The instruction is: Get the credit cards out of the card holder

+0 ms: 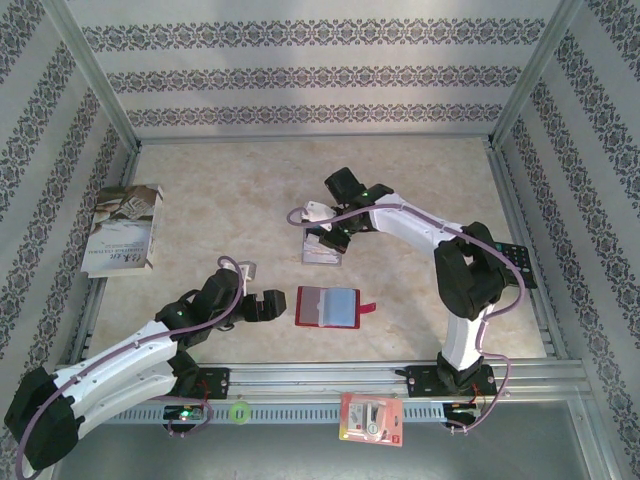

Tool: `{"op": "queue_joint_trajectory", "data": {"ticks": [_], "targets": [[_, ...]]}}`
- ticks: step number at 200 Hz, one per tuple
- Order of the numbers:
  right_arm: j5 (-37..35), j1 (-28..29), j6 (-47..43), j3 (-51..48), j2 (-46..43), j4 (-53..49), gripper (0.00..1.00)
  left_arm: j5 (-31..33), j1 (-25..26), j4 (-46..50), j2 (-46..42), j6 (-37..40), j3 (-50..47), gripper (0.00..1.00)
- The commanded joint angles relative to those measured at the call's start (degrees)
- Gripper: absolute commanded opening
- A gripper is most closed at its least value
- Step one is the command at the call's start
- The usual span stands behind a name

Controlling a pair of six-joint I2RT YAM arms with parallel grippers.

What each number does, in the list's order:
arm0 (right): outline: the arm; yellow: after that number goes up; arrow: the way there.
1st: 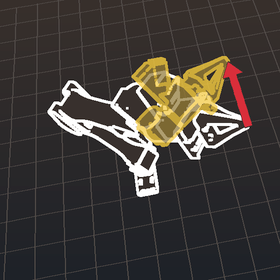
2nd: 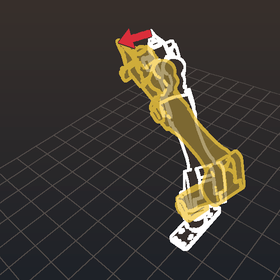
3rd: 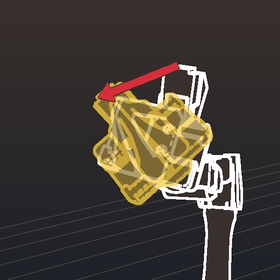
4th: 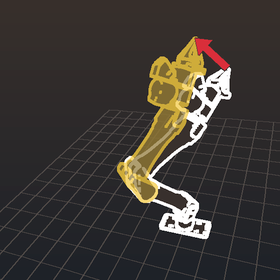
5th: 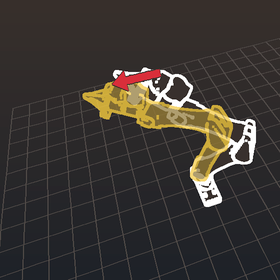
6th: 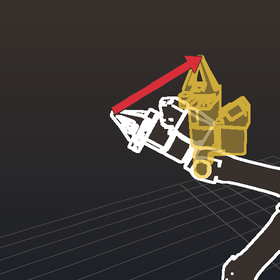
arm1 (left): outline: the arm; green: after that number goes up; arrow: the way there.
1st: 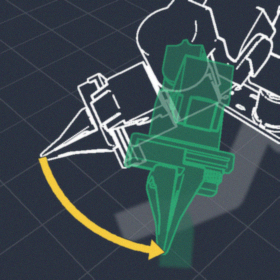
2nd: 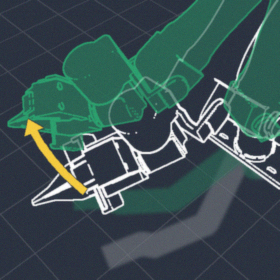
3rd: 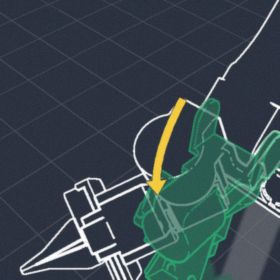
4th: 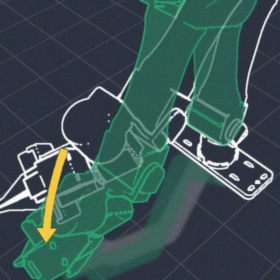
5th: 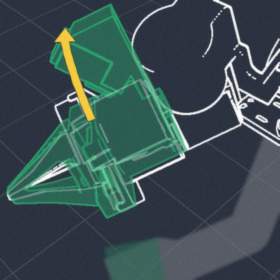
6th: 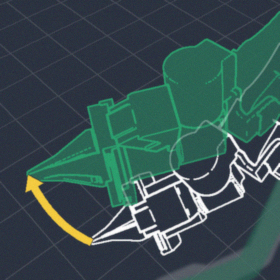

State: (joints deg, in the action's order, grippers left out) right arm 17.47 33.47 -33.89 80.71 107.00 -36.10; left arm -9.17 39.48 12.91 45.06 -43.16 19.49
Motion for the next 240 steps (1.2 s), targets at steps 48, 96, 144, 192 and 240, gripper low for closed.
{"op": "queue_joint_trajectory", "data": {"ticks": [48, 96, 144, 192, 240], "targets": [[-0.3, -0.4, 1.2, 2.1, 0.8, -0.2, 0.18, -1.7, -1.9, 0.6, 0.0, -0.1, -0.9, 1.0], [-0.5, -0.9, 15.2, -6.4, -12.4, 18.4, 0.37, -1.3, -2.0, -0.2, -1.2, 0.1, 0.2, 1.0], [-3.3, -0.6, 43.0, -30.2, -34.7, 44.6, 0.59, 5.1, -2.5, -3.8, -2.9, 2.4, 1.5, 1.0], [-14.8, -0.4, 55.2, -45.1, -48.3, 43.6, 0.81, 13.3, -7.1, -9.0, 7.3, 8.9, 10.3, 1.0], [-26.7, -0.3, 61.2, -49.6, -57.2, 38.6, 0.98, 34.2, -10.6, -18.7, 19.9, 26.0, 18.0, 1.0]]}}
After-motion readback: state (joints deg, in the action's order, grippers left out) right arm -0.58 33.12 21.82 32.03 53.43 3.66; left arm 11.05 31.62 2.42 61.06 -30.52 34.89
